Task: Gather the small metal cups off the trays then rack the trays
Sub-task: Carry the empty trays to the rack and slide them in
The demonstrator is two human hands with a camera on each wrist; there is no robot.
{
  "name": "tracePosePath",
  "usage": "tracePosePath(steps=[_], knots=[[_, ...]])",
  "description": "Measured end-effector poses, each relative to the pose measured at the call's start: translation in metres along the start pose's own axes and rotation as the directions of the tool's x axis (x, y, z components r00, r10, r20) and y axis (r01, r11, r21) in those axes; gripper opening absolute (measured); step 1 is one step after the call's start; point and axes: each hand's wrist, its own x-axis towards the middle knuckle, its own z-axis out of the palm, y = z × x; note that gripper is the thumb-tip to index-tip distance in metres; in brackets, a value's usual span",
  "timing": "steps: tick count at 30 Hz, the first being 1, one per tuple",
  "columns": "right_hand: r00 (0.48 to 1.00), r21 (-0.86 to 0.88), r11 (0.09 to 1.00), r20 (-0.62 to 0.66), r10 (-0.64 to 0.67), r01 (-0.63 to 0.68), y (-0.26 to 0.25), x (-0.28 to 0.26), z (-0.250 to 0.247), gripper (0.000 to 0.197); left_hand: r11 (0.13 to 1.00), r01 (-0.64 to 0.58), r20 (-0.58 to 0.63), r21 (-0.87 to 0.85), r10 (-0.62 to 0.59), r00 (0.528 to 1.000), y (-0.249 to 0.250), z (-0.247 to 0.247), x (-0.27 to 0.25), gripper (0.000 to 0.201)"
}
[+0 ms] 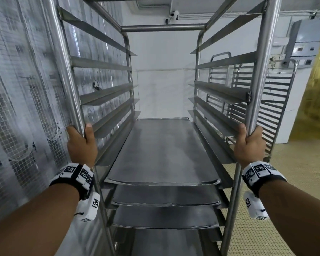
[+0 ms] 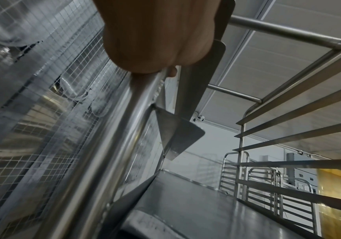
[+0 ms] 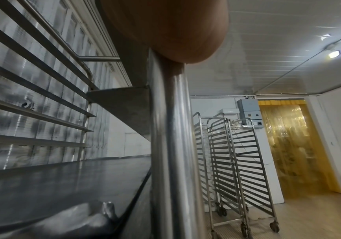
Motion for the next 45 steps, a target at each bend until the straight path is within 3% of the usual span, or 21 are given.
tracePosePath(steps=[9,19,29,39,42,45], knots=[[0.999,0.050,0.999,-0.038,-0.003,0.005,0.009,0.020,0.024,0.067,0.996,-0.074,-0.040,-0.042,0.072,0.997,-0.011,0.039,0.010,0.050],[0.998,0.039,0.999,-0.054,-0.035,0.037,0.029,0.053,0.074,0.056,0.986,-0.145,-0.038,-0.078,0.143,0.989,-0.034,0.093,0.033,0.049],[0.997,0.036,0.996,-0.017,0.076,-0.076,0.053,0.098,0.108,0.051,0.989,-0.139,-0.032,-0.058,0.138,0.990,-0.020,0.150,0.027,0.045],[0.997,0.014,1.000,-0.074,-0.026,0.028,0.069,0.127,0.160,0.051,0.986,-0.161,-0.080,-0.047,0.157,0.984,-0.035,0.201,0.053,0.054],[0.998,0.024,1.000,-0.057,-0.018,0.020,0.072,0.137,0.180,0.044,0.987,-0.150,-0.074,-0.051,0.146,0.986,-0.040,0.223,0.063,0.051],[0.997,-0.004,1.000,-0.071,-0.030,0.030,0.075,0.147,0.204,0.049,0.987,-0.150,-0.061,-0.063,0.146,0.987,-0.046,0.244,0.074,0.049]])
